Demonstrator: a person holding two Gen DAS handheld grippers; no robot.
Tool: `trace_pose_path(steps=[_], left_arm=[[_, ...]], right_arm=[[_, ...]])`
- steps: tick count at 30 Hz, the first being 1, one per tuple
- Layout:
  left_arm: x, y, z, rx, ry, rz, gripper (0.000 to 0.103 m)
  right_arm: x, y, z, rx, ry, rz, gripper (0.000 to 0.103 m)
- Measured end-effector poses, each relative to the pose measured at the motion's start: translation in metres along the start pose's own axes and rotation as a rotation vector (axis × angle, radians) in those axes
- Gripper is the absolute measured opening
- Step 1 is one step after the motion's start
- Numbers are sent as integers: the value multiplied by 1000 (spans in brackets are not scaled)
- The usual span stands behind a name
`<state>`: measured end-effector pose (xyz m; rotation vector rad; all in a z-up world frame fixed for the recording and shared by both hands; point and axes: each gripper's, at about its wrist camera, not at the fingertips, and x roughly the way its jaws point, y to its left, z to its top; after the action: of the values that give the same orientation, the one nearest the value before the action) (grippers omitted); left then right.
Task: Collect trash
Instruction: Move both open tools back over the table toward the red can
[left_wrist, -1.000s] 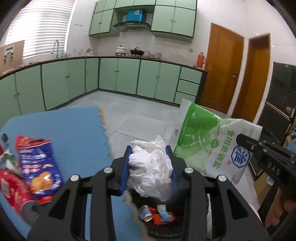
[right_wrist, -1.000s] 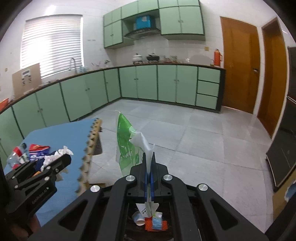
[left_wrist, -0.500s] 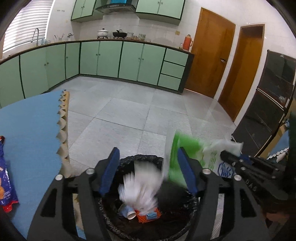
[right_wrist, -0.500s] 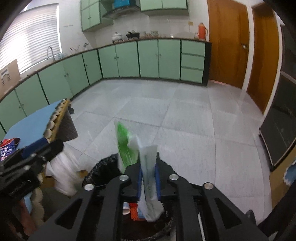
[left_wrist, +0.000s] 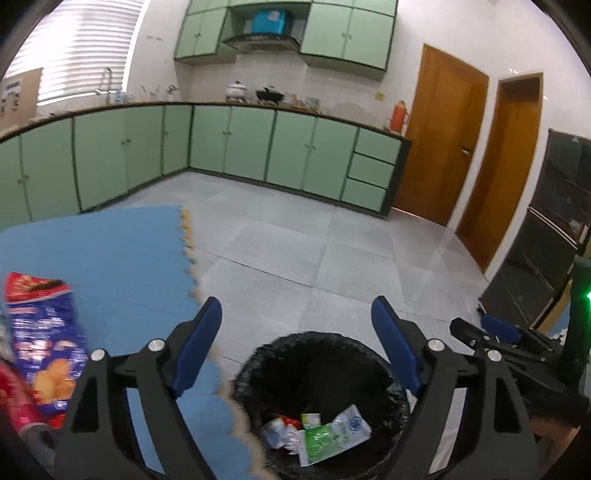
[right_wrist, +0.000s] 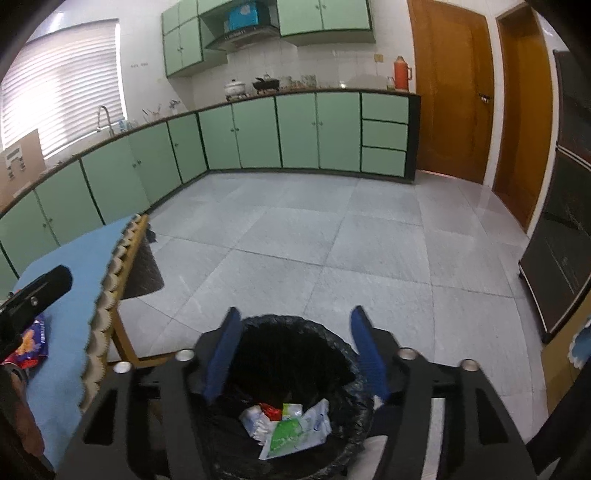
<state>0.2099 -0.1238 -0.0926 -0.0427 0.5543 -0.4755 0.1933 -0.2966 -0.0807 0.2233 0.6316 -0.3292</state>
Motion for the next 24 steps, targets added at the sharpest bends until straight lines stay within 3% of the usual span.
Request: trace_pose_path(steps=[3,6,20,24], left_arm=[[-25,16,4,4,-39,66,86],[-51,38,3,-5,-65,127,86],[-146,157,-21,-132,-82,455,87],[-159,174,-31,-170,-59,494,87]], right_arm=[[-12,21,4,-31,-33,32,80],[-19,45,8,-60,-51,80,86],[-36,173,-8,-238,-68,335,86],[-40,202,-17,-282,-71,386,83]])
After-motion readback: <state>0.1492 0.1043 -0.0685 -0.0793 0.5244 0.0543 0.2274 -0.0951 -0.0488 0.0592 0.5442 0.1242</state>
